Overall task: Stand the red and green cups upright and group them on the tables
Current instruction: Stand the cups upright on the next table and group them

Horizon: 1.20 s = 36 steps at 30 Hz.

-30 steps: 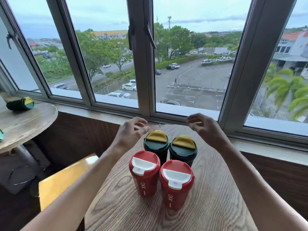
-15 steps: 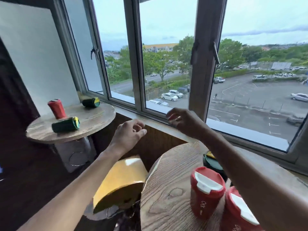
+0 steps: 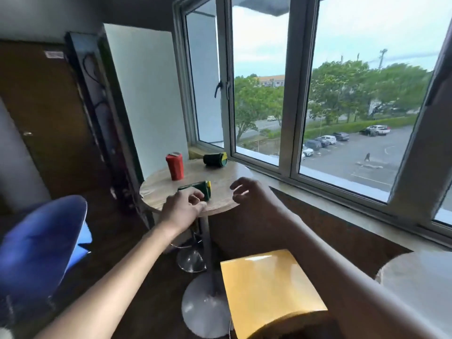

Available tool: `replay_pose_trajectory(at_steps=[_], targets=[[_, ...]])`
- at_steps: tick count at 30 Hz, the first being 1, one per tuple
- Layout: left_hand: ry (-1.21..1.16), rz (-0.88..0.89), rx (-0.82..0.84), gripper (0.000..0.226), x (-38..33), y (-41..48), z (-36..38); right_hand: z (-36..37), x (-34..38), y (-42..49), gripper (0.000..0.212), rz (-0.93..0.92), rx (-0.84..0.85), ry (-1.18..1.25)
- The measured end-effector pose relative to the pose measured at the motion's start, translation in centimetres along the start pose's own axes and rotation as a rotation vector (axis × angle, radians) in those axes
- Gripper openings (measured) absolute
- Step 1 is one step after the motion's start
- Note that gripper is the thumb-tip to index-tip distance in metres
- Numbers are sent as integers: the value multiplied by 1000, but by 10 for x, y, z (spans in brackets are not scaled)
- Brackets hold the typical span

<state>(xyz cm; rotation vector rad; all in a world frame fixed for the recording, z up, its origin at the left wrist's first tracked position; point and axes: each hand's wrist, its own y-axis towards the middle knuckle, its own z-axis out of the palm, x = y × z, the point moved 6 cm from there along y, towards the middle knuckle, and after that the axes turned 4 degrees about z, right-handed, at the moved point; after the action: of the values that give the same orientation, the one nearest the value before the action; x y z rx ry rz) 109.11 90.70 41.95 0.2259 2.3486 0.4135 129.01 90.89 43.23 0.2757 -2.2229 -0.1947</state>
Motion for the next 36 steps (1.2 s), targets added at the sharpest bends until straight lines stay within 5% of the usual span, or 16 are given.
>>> replay_pose_trajectory(at_steps=[12, 22, 30, 32, 36], targets=[[-34, -87, 17, 14, 171, 155, -3, 125, -46, 207, 37, 92, -6, 15], [-107, -95, 11, 16, 261, 321, -3, 163, -71, 361, 22, 157, -56, 29], [-370, -101, -111, 51, 343, 421, 22, 198, -80, 433, 17, 305, -137, -9], [-524, -110, -30, 71, 369, 448, 36, 207, -80, 445, 18, 350, -182, -26], [-756, -53, 392, 86, 394, 494, 69, 219, -81, 442, 26, 504, -272, -91]])
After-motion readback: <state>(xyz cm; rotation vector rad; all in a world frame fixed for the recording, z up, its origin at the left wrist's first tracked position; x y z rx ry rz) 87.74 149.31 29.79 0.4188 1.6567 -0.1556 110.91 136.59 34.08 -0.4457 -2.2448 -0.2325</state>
